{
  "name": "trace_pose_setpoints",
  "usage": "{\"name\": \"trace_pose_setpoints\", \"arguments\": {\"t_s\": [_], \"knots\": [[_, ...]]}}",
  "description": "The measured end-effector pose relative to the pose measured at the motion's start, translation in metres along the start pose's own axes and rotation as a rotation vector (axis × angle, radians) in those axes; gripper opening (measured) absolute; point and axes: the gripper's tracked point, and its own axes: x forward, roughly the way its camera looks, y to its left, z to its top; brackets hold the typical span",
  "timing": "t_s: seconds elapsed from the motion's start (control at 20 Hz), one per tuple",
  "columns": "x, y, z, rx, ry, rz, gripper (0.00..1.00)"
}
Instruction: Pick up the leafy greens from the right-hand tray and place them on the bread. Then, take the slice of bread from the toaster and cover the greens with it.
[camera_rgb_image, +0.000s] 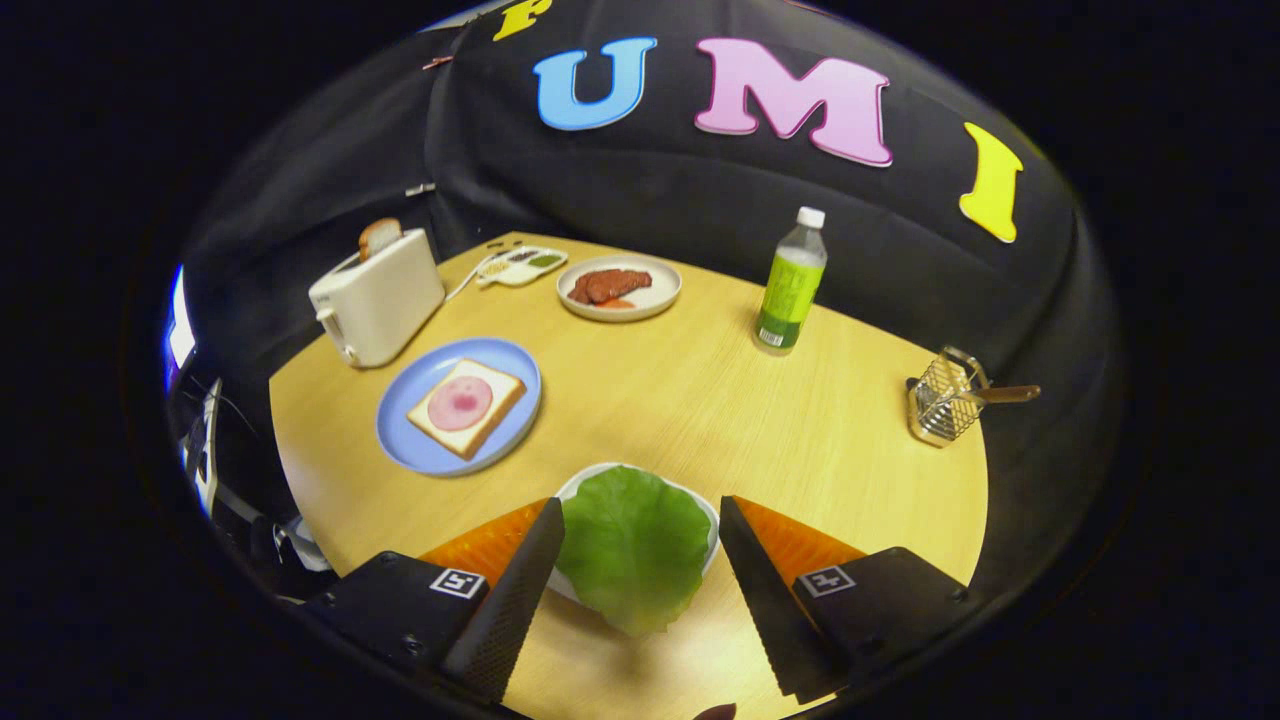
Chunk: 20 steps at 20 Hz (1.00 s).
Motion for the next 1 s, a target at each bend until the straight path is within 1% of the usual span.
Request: {"name": "trace_pose_setpoints", "arguments": {"t_s": [0.15, 0.25, 0.3, 0.4, 0.55, 0.65, 0.7, 0.75, 0.85, 0.9, 0.95, 1.0], "knots": [[0.022, 0.010, -0.022, -0.029, 0.086, 0.055, 0.95], [0.034, 0.016, -0.033, -0.022, 0.131, 0.089, 0.92], [0.041, 0.016, -0.038, -0.013, 0.149, 0.097, 0.89], [0.051, 0.011, -0.045, 0.008, 0.185, 0.095, 0.82], [0.059, 0.005, -0.057, 0.023, 0.240, 0.085, 0.79], [0.061, -0.001, -0.058, -0.003, 0.239, 0.065, 0.73], [0.061, -0.001, -0.057, -0.015, 0.231, 0.065, 0.65], [0.061, -0.001, -0.059, -0.023, 0.235, 0.064, 0.61], [0.062, 0.001, -0.057, -0.032, 0.232, 0.069, 0.59], [0.062, 0.001, -0.057, -0.032, 0.233, 0.065, 0.32], [0.061, 0.002, -0.056, -0.042, 0.232, 0.063, 0.19], [0.062, 0.004, -0.056, -0.052, 0.234, 0.062, 0.11]]}}
